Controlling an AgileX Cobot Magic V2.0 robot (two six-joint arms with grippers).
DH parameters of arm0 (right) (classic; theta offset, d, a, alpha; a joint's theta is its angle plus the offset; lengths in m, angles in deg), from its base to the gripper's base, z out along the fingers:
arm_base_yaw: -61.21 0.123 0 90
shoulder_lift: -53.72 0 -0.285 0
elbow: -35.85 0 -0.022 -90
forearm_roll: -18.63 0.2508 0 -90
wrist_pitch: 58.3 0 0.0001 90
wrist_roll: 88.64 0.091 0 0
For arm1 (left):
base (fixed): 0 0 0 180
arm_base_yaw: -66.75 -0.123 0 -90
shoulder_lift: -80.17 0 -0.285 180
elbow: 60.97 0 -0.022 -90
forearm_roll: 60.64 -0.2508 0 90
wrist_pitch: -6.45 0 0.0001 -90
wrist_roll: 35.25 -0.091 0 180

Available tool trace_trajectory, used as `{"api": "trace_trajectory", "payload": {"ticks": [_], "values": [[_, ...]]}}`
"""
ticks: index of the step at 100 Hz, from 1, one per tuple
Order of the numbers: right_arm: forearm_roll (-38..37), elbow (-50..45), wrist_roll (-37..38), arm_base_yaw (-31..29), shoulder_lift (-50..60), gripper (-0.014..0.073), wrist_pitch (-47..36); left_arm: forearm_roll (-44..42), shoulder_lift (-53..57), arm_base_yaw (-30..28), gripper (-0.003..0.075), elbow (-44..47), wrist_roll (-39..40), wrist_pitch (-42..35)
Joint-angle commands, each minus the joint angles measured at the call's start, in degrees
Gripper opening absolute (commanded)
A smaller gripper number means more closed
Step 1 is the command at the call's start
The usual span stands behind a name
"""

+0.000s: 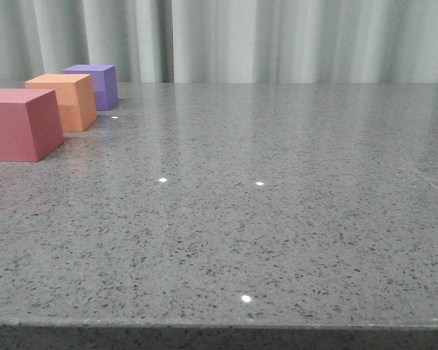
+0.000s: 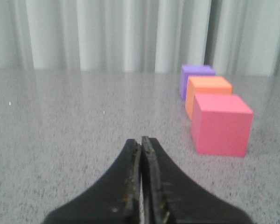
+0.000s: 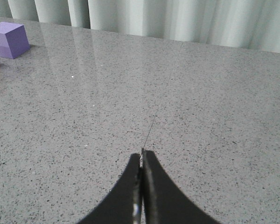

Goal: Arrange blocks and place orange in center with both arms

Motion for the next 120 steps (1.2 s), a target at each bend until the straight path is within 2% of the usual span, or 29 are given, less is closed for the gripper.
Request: {"api": "trace_trajectory", "payload": {"ticks": [1, 120], "values": [[-1.34, 1.41, -0.09, -0.27, -0.09, -0.0111, -4.34, 0.15, 2.11, -0.12, -0.002, 2.47, 0.0, -6.99], [-1.78, 1.09, -0.16, -0.27, -0.09, -0.0111, -4.78, 0.15, 2.11, -0.12, -0.002, 2.37, 0.0, -7.85]]}}
